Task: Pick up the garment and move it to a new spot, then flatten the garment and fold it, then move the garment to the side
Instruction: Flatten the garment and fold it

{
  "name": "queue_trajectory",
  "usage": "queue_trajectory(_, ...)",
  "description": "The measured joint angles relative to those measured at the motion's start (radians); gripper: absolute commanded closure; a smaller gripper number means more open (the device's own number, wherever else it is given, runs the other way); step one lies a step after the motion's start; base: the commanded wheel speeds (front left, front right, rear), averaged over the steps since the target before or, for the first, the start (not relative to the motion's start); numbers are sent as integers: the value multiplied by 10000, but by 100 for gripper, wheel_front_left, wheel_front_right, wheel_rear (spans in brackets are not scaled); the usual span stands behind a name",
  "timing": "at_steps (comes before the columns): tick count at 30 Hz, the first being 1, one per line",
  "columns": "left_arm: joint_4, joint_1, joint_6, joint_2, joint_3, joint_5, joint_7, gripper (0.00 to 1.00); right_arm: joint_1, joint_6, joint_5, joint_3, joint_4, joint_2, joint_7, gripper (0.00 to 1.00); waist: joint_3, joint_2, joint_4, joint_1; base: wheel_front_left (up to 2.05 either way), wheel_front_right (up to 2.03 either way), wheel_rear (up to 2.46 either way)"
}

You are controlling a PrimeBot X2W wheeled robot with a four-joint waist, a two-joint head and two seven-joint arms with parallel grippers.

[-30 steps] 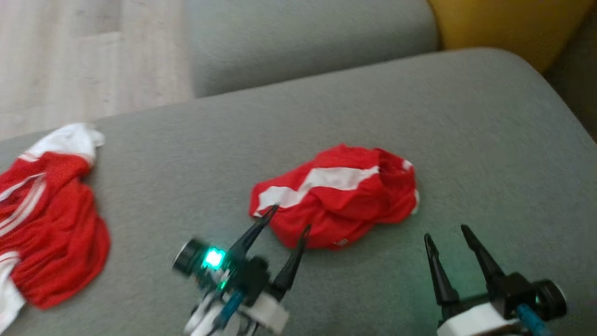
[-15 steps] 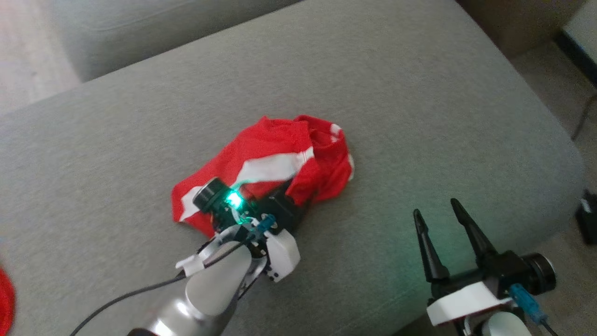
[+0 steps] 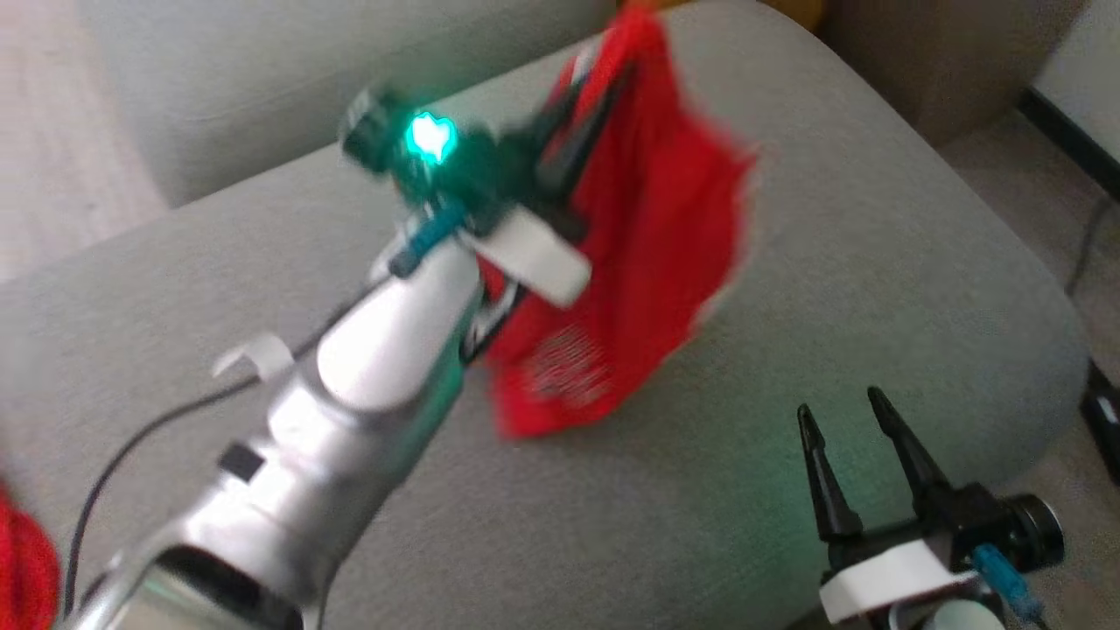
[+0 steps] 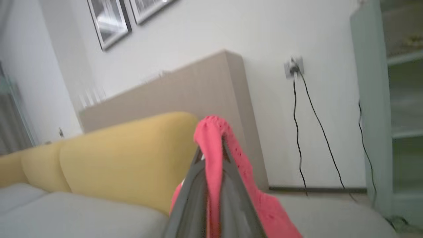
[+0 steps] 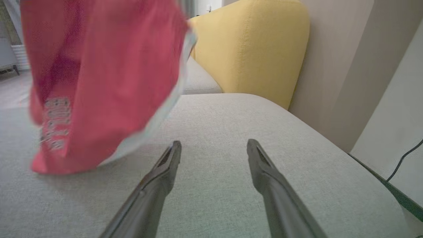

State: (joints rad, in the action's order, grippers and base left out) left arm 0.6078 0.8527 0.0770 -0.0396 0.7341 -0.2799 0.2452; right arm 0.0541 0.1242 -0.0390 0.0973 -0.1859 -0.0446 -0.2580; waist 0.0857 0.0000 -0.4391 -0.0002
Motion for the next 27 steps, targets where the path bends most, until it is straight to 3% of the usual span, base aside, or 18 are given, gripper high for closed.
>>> queue_trajectory(3, -869, 675, -320, 90, -516, -412, 111, 100, 242, 0, -84, -86, -4, 0, 0, 0, -223, 0, 441, 0, 0, 0, 0)
queue_trajectory(6, -1707, 221, -508, -6, -1200, -771, 128, 100, 363, 0, -142, -194, 23, 0, 0, 0, -421, 0, 1227, 0, 0, 0, 0)
queue_trajectory(15, -1149, -6435, -504, -1154, -1517, -1488, 92, 100, 404, 0, -163, -451, 111, 10, 0, 0, -557, 0, 3062, 0, 0, 0, 0)
queue_trajectory(24, -1386, -7240, -619, -805, -2604, -719, 82, 100, 462, 0, -328, -688, 40, 6, 0, 0, -656, 0, 4194, 2, 0, 0, 0)
queue_trajectory(25, -1570, -7315, -755, -773, -2796, -571, 82, 81, 489, 0, -328, -686, 35, 8, 0, 0, -700, 0, 4262, 2, 0, 0, 0)
queue_trajectory(26, -1810, -7416, -895, -725, -3010, -407, 82, 0, 540, 0, -328, -690, 23, 8, 0, 0, -748, 0, 4325, 2, 0, 0, 0)
queue_trajectory(27, -2044, -7523, -1064, -662, -3258, -263, 84, 0, 598, 0, -328, -694, 2, 8, 0, 0, -797, 0, 4382, 1, 0, 0, 0)
